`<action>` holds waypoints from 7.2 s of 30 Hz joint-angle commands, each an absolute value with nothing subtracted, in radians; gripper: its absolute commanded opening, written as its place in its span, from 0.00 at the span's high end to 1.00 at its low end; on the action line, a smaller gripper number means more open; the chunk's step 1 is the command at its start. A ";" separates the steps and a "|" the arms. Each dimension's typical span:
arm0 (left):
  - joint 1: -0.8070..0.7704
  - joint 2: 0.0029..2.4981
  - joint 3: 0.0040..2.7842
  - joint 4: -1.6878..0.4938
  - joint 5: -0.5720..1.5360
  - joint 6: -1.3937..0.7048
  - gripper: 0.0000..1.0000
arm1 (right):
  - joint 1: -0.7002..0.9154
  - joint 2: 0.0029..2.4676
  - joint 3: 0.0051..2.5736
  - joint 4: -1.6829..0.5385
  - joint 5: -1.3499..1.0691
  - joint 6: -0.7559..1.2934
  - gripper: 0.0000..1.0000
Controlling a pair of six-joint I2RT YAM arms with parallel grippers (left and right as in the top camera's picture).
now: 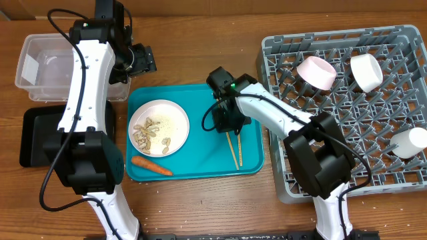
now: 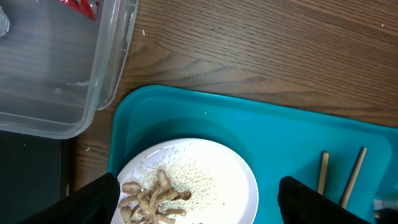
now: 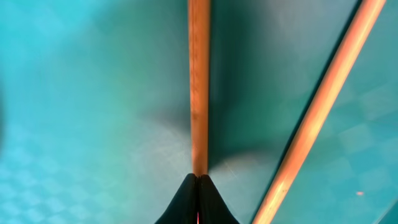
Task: Sort waste into correct bins and load items into the dishwasher
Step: 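Reach the right gripper down to the wooden chopsticks and grasp one, then carry the chopstick to the rack's left edge and release it, then return the right gripper to the remaining chopstick and grasp it, then carry the chopstick into the rack beside the first and release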
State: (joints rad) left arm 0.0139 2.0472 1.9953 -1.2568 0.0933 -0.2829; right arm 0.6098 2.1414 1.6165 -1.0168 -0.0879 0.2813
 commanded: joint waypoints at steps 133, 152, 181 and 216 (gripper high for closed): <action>0.012 2.046 2.006 -1.246 0.105 -0.292 0.13 | 0.440 1.851 1.702 -1.060 -0.032 0.025 0.44; 0.012 2.046 2.006 -1.248 0.105 -0.292 0.13 | 0.518 2.157 1.621 -1.061 -0.079 0.026 0.44; 0.012 2.046 2.006 -1.250 0.105 -0.292 0.13 | 0.507 2.074 1.720 -1.127 -0.114 0.052 0.96; 0.010 2.046 2.006 -1.254 0.128 -0.293 0.13 | 0.236 1.845 1.433 -1.077 -0.072 0.029 0.67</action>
State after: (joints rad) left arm 0.0139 2.0472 1.9953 -1.2514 0.1081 -0.2829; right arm 0.2317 1.8462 1.4319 -1.0859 -0.0677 0.0288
